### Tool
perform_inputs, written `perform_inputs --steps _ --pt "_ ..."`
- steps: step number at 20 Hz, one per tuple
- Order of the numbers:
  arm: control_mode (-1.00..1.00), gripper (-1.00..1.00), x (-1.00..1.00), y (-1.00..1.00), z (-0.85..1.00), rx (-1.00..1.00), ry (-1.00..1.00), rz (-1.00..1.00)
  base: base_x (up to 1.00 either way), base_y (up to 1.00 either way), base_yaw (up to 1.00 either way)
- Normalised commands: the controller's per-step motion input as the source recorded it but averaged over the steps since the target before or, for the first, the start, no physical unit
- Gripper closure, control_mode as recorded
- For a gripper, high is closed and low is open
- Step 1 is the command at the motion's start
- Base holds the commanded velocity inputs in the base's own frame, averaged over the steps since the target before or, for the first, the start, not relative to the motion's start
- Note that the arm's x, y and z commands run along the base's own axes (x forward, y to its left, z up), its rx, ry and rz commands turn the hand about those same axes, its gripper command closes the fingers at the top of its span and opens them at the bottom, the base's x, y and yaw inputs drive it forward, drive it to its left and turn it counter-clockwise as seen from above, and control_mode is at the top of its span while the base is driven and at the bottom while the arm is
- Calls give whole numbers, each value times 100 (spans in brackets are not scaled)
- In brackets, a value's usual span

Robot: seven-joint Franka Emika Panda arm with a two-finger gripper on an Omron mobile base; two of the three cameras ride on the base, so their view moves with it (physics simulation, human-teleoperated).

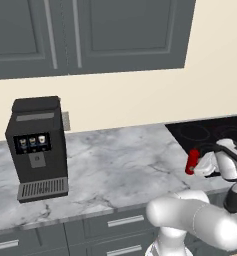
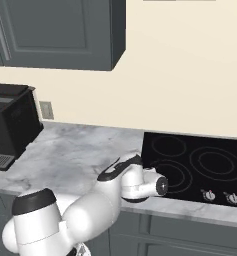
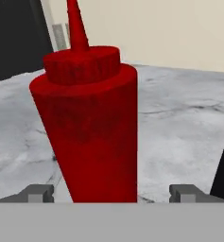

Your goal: Take 2 condiments from the cabinet and move them on the counter near the stove.Make sure the condiments are lined up with each other, next to each other.

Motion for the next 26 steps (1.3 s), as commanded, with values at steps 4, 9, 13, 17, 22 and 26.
perform_inputs --steps 4,9,13,17,22,26 --pt "-100 -100 -9 0 31 0 -11 0 0 0 0" --pt "-100 -100 -2 0 64 0 -2 0 0 0 0" --pt "-100 -100 -13 0 65 0 7 0 0 0 0" --pt "-100 -100 -23 0 74 0 10 0 0 0 0" --pt "-100 -100 -32 0 78 0 13 0 0 0 0" --pt "-100 -100 -19 15 80 0 15 -3 0 0 0"
